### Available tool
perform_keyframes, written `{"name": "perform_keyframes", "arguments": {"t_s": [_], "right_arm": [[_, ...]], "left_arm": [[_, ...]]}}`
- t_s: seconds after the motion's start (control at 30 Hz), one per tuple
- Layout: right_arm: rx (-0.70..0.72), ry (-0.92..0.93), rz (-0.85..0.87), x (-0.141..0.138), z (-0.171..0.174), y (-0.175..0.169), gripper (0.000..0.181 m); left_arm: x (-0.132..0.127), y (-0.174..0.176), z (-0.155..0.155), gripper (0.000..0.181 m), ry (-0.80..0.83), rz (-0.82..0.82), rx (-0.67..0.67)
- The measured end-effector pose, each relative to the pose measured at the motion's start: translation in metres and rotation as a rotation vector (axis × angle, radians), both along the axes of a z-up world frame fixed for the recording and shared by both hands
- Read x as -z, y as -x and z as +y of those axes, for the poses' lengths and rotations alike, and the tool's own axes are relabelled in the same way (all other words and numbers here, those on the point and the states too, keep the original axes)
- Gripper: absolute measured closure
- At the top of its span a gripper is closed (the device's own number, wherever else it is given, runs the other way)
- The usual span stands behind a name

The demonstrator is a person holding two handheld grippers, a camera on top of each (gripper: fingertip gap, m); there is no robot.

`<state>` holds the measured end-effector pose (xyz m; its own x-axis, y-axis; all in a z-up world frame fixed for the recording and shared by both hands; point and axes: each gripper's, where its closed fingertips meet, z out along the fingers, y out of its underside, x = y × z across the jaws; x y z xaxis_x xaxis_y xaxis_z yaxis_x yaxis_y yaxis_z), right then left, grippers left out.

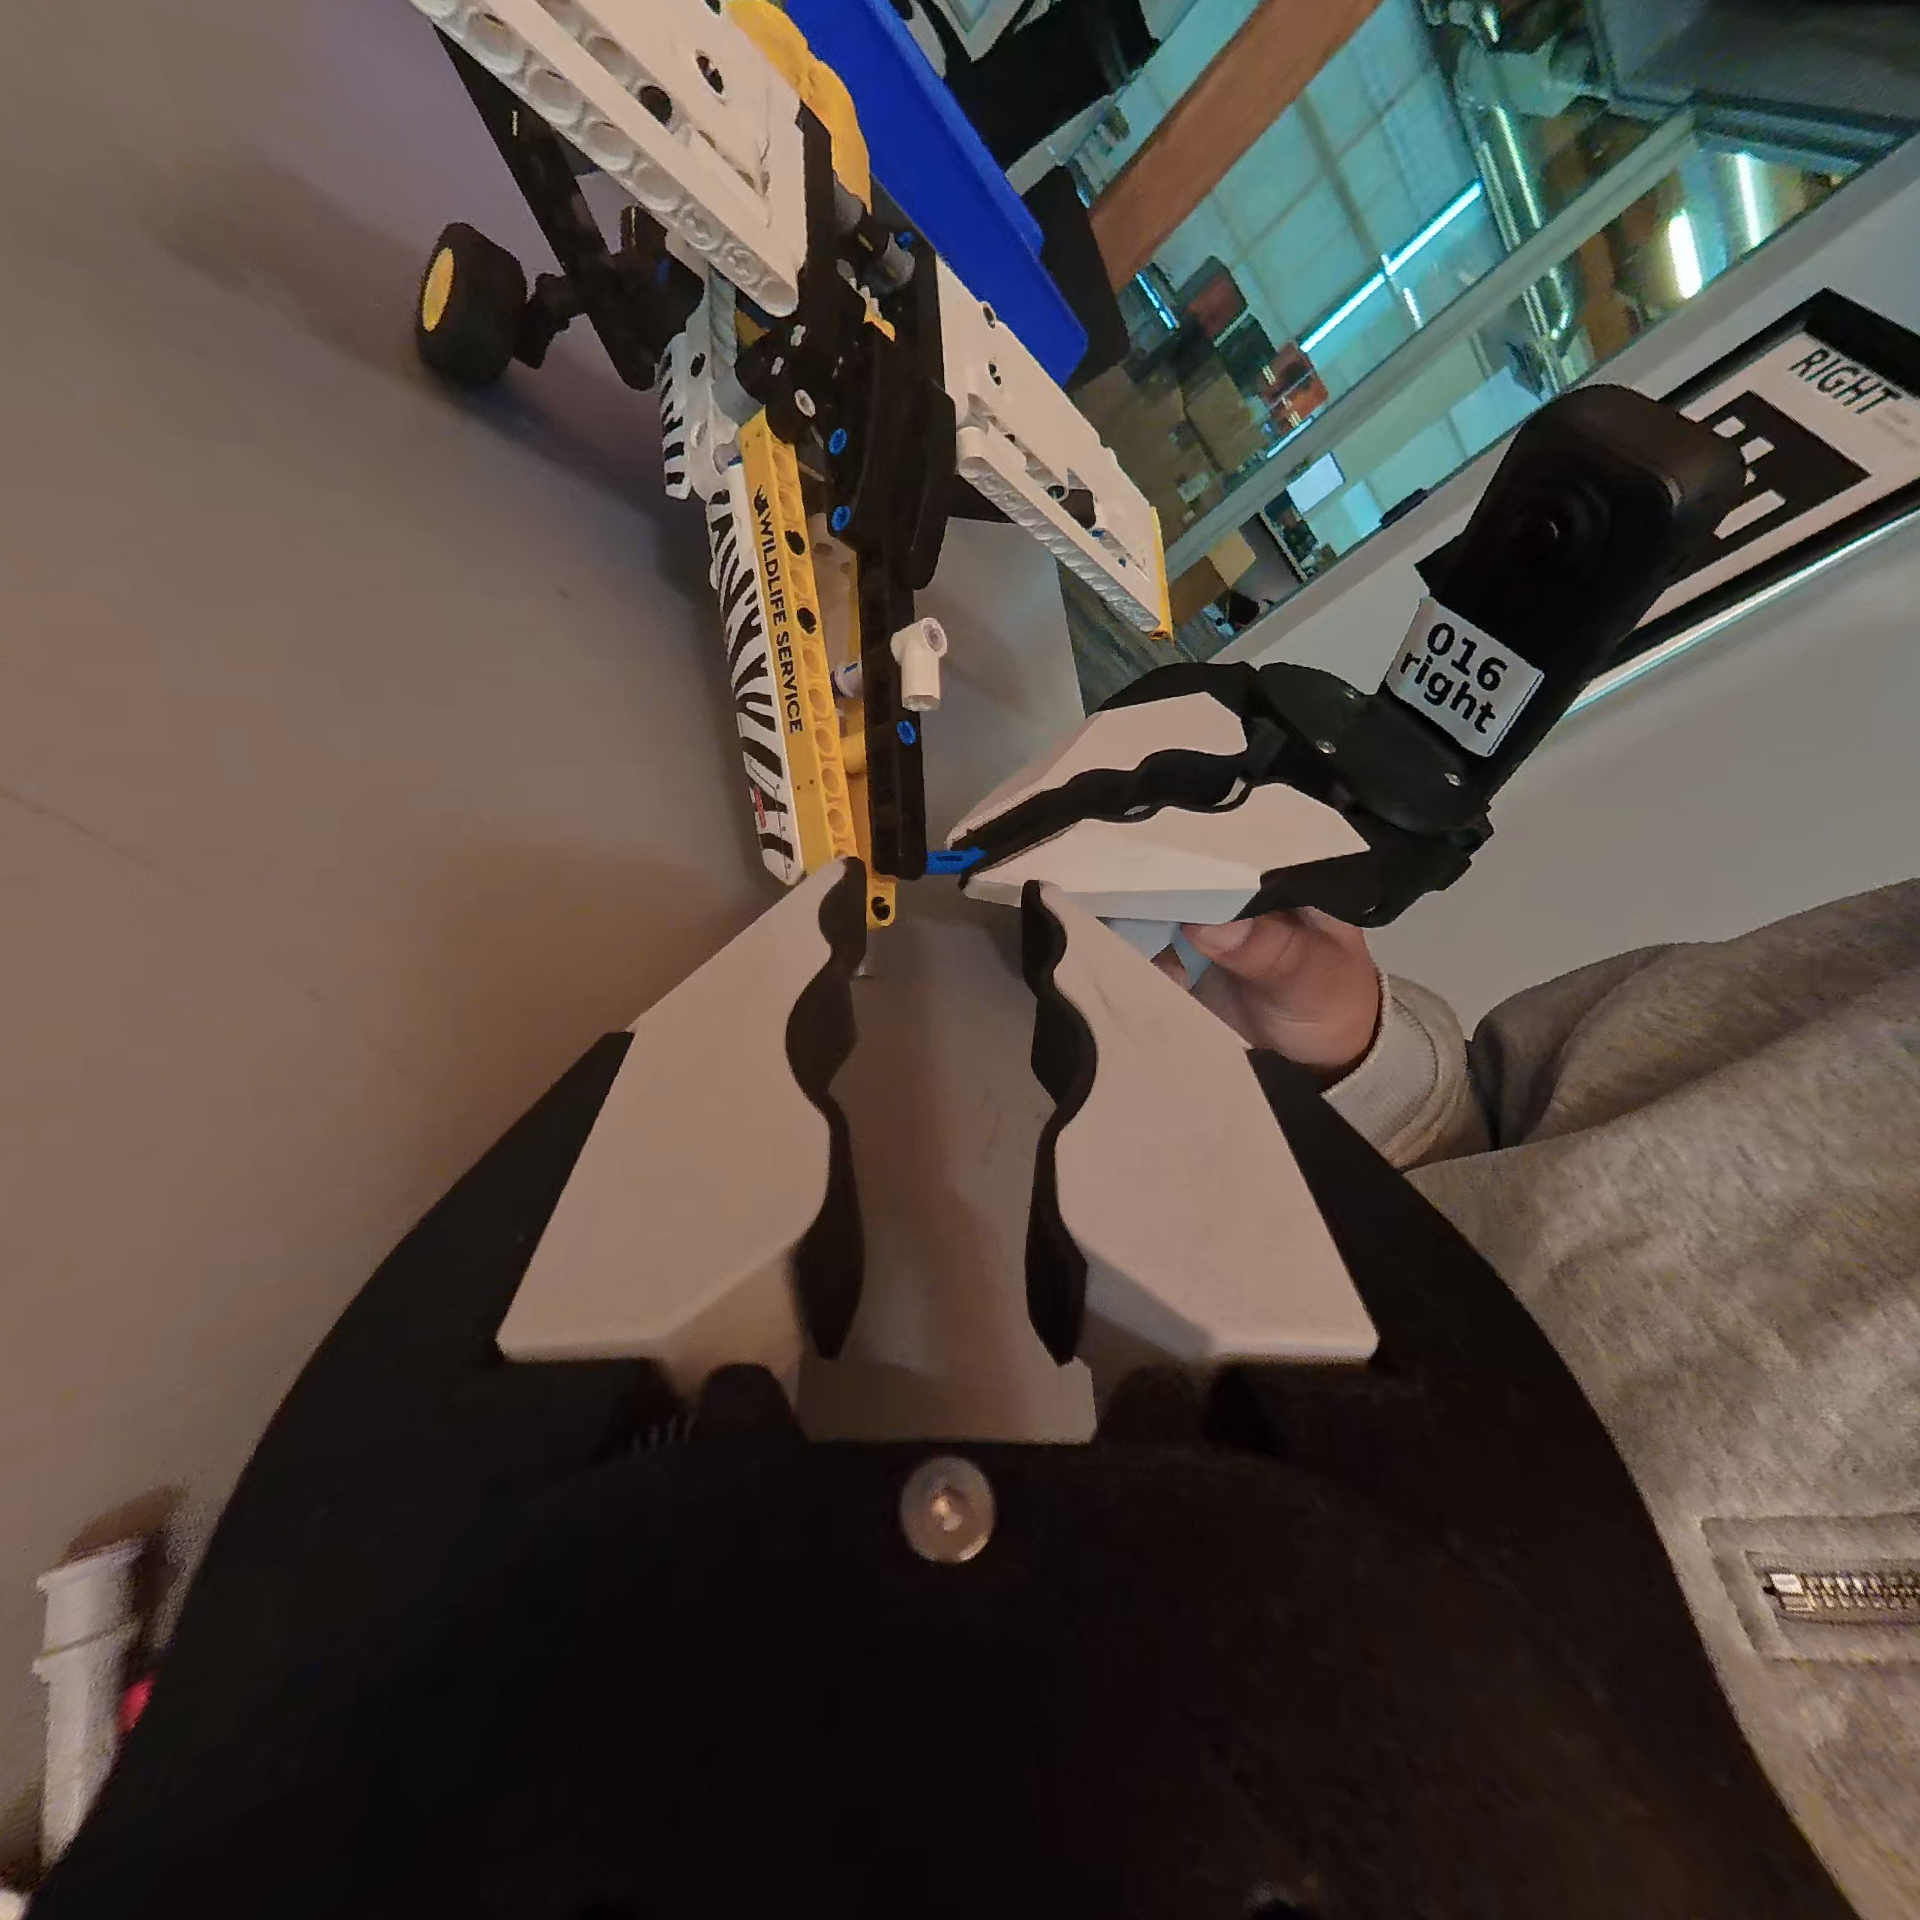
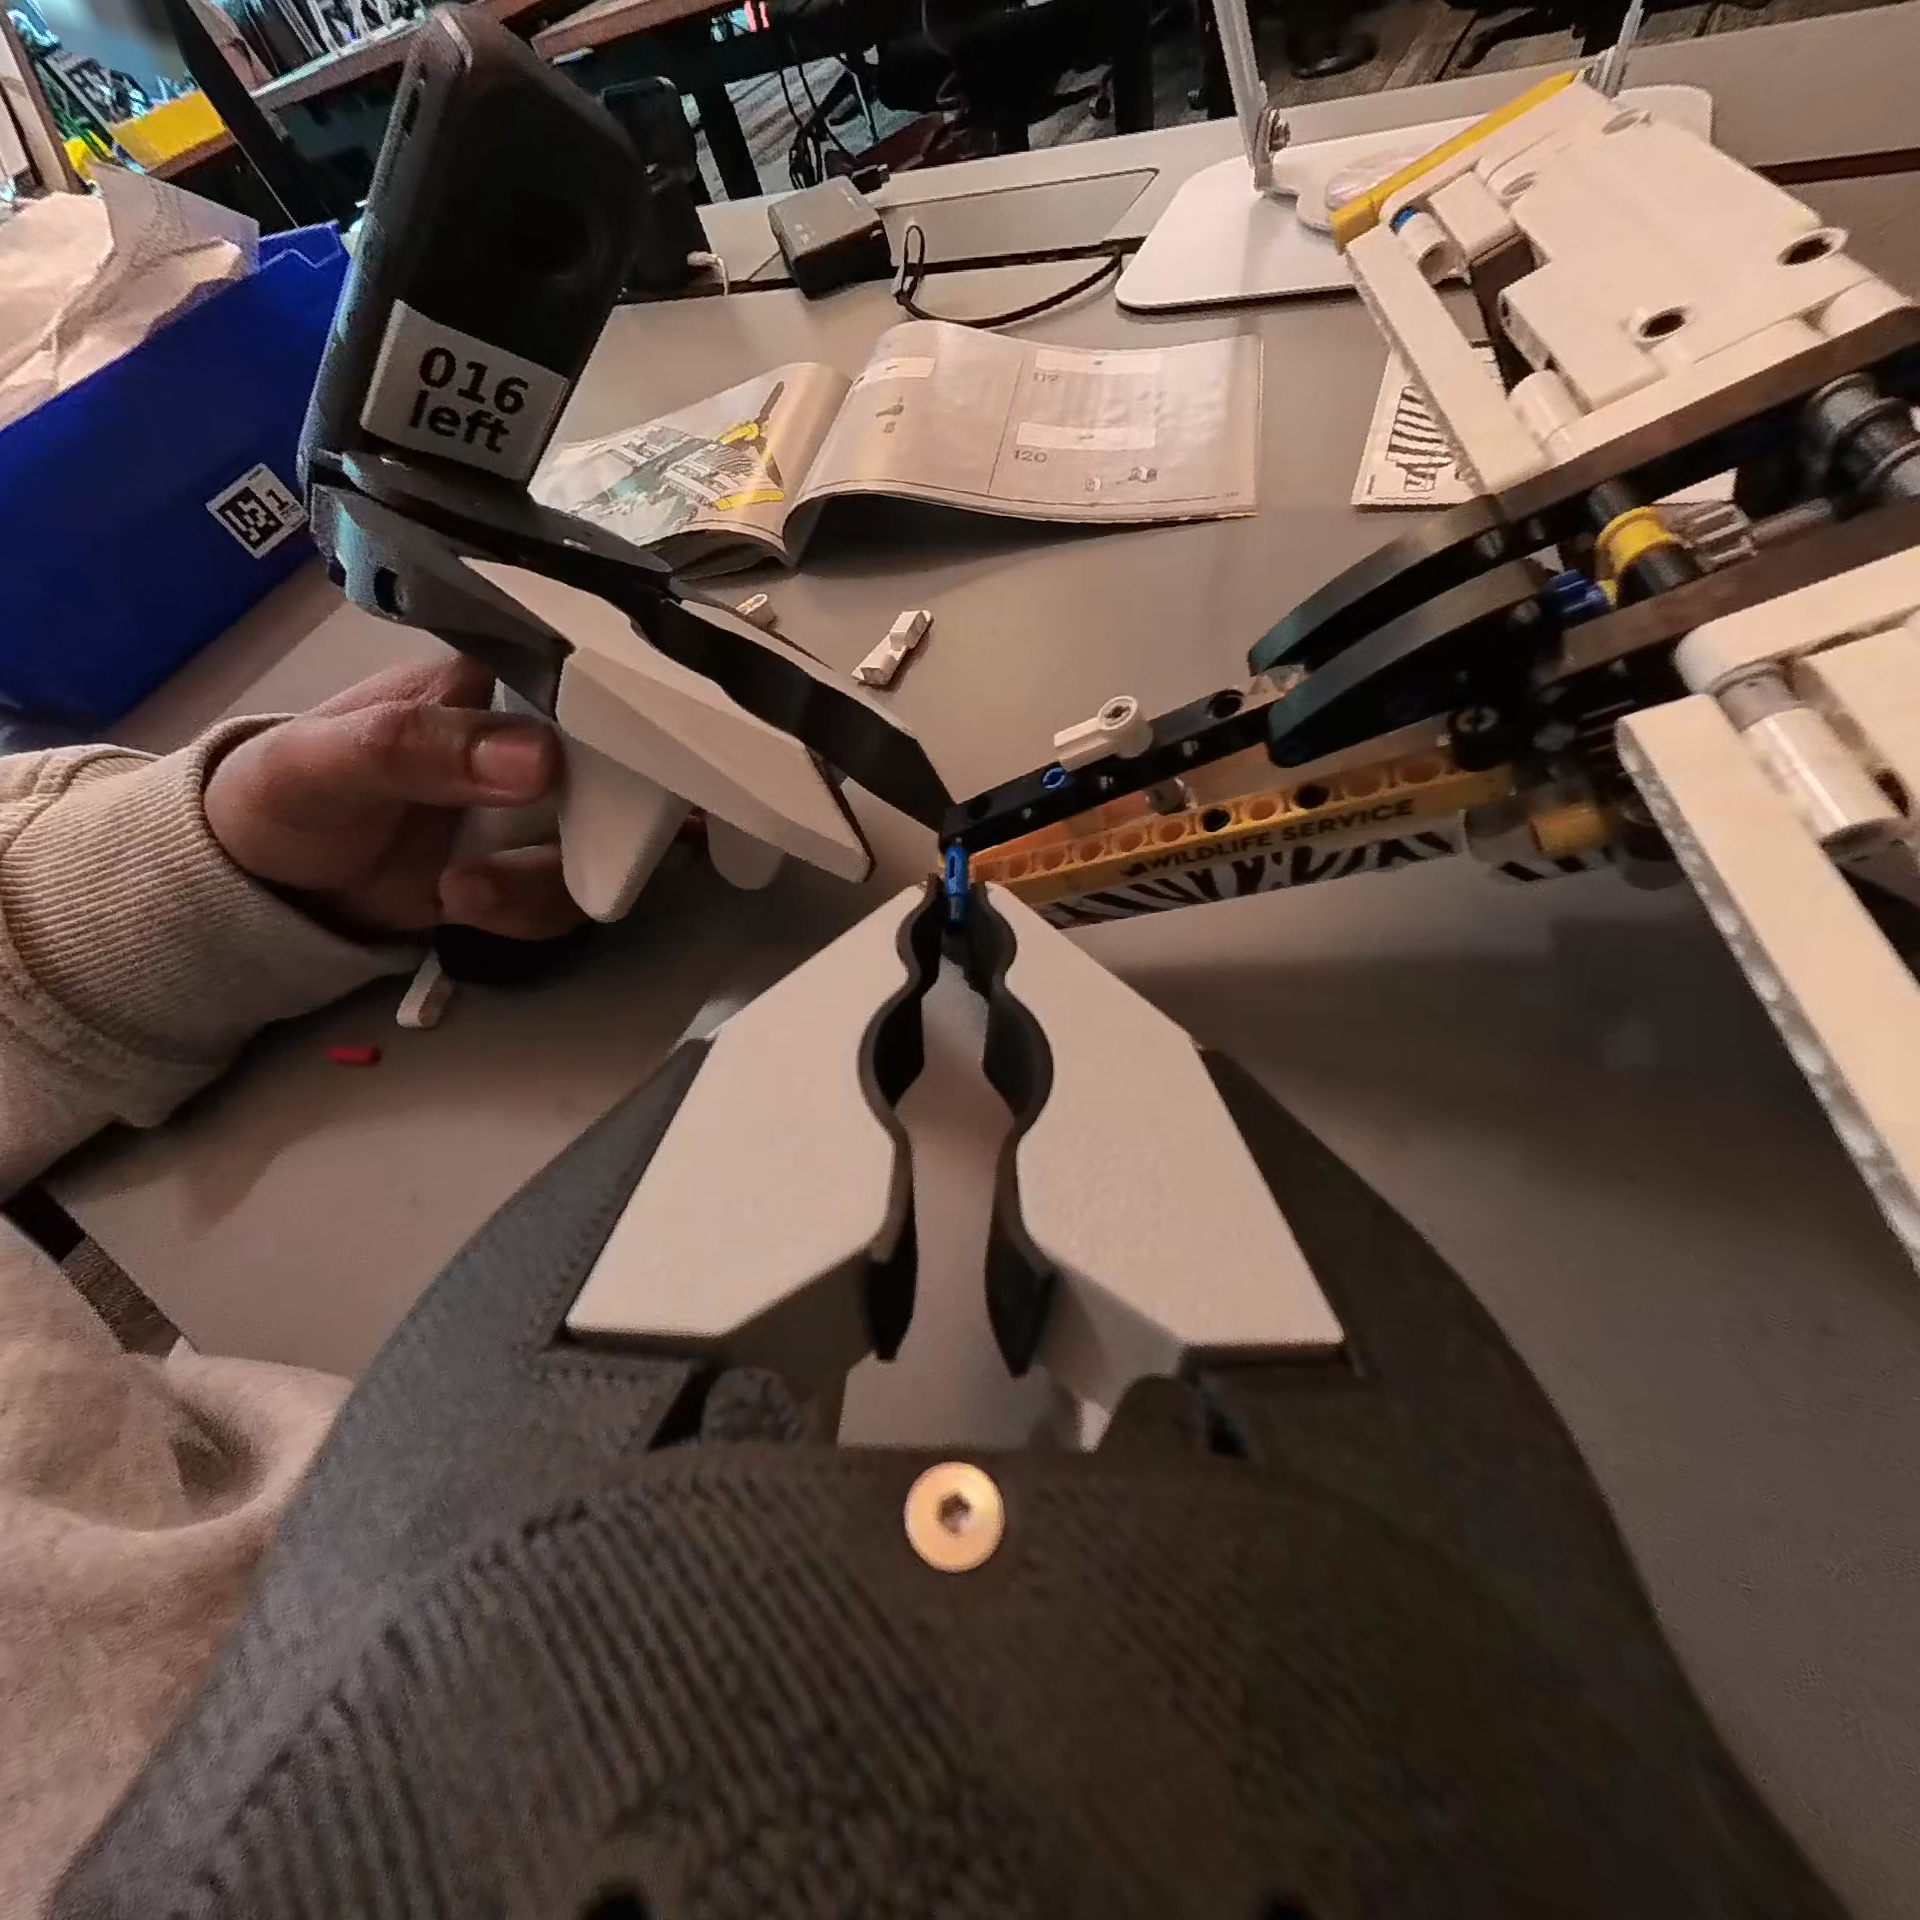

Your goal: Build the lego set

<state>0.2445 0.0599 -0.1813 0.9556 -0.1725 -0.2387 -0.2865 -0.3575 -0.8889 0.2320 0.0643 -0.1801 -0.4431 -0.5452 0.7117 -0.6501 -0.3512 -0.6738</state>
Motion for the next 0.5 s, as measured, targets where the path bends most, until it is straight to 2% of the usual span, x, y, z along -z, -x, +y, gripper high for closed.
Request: {"name": "perform_keyframes", "arguments": {"t_s": [0.3,0.33,0.37,0.4,0.43,0.47,0.5], "right_arm": [[-0.006,-0.027,0.024,-0.003,0.002,-0.002,0.178],[-0.002,-0.029,0.023,-0.003,0.002,-0.003,0.178],[0.006,-0.015,0.022,-0.001,0.003,-0.004,0.178],[0.009,-0.001,0.017,0.001,0.003,-0.004,0.178],[0.019,0.005,0.005,0.002,0.003,-0.006,0.178],[0.028,0.000,0.000,0.001,0.002,-0.007,0.178],[0.032,0.003,0.004,0.001,0.000,-0.008,0.178]], "left_arm": [[0.002,0.001,-0.004,0.155,-0.040,-0.001,0.011],[0.001,0.002,-0.006,0.163,-0.038,-0.008,0.027],[-0.008,0.010,-0.017,0.178,0.015,-0.045,0.099],[-0.010,0.012,-0.025,0.181,0.042,-0.043,0.123],[-0.005,0.012,-0.029,0.181,0.008,-0.028,0.121],[0.003,0.006,-0.024,0.167,-0.057,0.000,0.068],[0.002,0.005,-0.021,0.168,-0.082,-0.021,0.060]]}}
